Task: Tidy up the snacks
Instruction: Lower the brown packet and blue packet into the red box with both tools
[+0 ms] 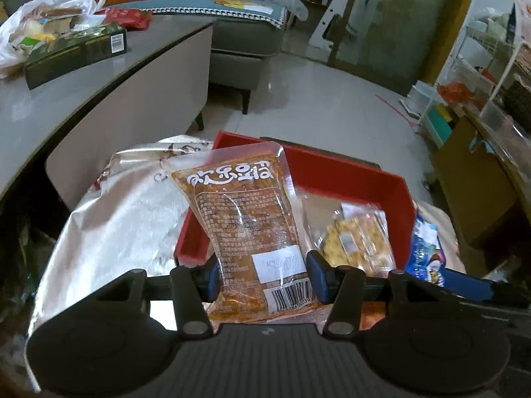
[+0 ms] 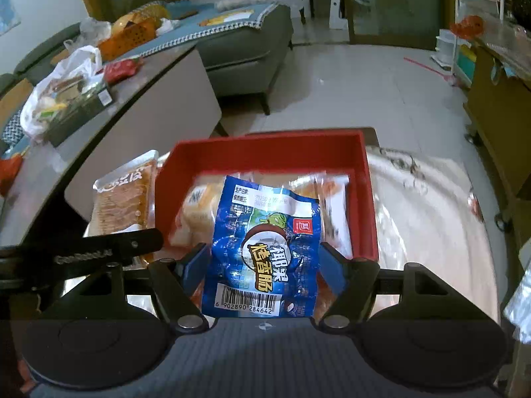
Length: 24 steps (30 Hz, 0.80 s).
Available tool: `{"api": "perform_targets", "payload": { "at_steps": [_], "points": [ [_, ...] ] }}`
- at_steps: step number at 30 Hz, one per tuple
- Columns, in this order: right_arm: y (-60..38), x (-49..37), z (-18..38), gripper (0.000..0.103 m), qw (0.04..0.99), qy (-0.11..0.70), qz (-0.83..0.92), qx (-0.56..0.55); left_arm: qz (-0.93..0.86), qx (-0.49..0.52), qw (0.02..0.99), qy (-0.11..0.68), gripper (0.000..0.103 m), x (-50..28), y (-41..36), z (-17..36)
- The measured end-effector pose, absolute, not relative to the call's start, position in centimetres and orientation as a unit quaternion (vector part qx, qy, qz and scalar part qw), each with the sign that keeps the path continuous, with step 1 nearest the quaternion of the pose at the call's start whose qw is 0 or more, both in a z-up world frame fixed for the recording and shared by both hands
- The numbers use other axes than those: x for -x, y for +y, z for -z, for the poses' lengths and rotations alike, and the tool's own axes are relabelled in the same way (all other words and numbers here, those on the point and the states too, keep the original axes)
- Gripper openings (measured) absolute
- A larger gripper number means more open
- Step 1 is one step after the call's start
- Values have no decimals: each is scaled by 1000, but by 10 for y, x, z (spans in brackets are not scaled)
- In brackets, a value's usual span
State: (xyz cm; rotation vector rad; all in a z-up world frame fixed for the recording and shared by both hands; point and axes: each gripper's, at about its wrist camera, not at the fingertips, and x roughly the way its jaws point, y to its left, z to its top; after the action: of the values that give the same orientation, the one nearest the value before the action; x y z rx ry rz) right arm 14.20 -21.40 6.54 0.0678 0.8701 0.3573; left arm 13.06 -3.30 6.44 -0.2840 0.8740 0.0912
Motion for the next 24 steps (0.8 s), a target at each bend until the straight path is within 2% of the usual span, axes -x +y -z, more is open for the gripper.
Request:
{"api": "perform_targets", "payload": {
  "at_steps": [24],
  "points": [
    [-187,-203,-48,76,889,429,-162,-13,-61,78,912,399,45,-188,-33,-54]
  ]
}}
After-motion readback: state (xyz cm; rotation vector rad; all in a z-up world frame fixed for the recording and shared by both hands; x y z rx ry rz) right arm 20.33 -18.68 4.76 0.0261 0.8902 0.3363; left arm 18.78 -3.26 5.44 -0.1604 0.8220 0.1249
